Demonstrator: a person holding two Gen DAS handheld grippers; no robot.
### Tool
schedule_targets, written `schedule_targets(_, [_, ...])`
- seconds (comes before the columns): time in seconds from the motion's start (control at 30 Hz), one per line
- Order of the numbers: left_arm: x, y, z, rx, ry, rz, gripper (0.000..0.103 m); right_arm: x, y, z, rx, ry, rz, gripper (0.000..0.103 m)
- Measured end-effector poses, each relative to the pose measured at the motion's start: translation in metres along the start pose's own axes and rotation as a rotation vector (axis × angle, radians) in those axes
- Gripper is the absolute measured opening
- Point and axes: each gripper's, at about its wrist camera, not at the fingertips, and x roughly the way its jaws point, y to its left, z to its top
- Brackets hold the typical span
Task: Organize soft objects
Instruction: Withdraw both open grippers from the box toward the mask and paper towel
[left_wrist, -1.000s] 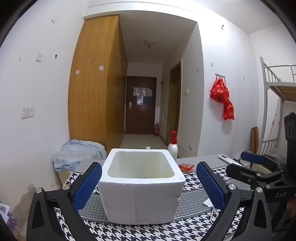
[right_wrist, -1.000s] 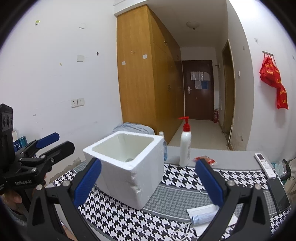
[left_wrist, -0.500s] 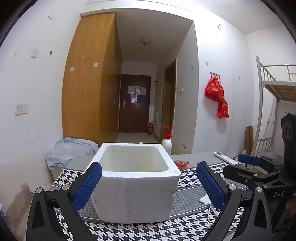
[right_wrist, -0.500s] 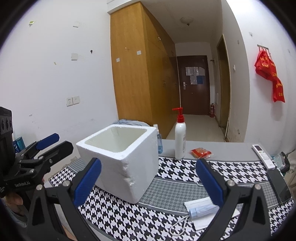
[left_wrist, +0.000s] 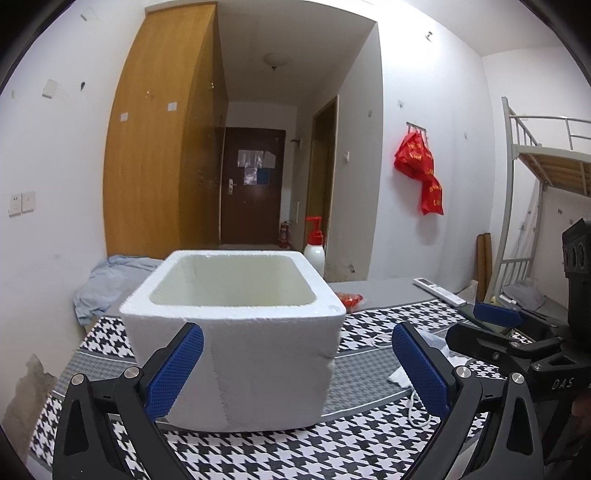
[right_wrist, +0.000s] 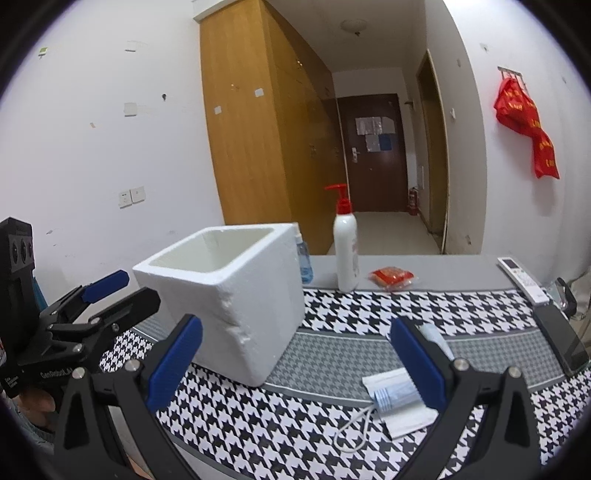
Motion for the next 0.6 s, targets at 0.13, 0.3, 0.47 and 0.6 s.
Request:
schedule_targets(0.13, [0.008,-0.009,-0.004,0.004,0.023,-0.016,0.102,0.001,-0.009,-0.004,0.016,0.014,-0.011,0.103])
schedule_targets(0.3, [0.013,-0.017,-0.005,-0.010,0.031,-0.045,0.102,-0.002,-0.018,-0.008,0.026,0.021,-0.024,0.103])
schedule_targets(0.47, [0.021,-0.029,-0.007,-0.007,0.056,-0.071,0.102,-0.007,-0.027,-0.011,0.023,0.019,-0.052,0.103])
schedule_targets(0.6, [0.029,-0.040,-0.009,-0.001,0.082,-0.094,0.102,-0.008,-0.041,-0.014,0.043,0.030,-0.078,0.103])
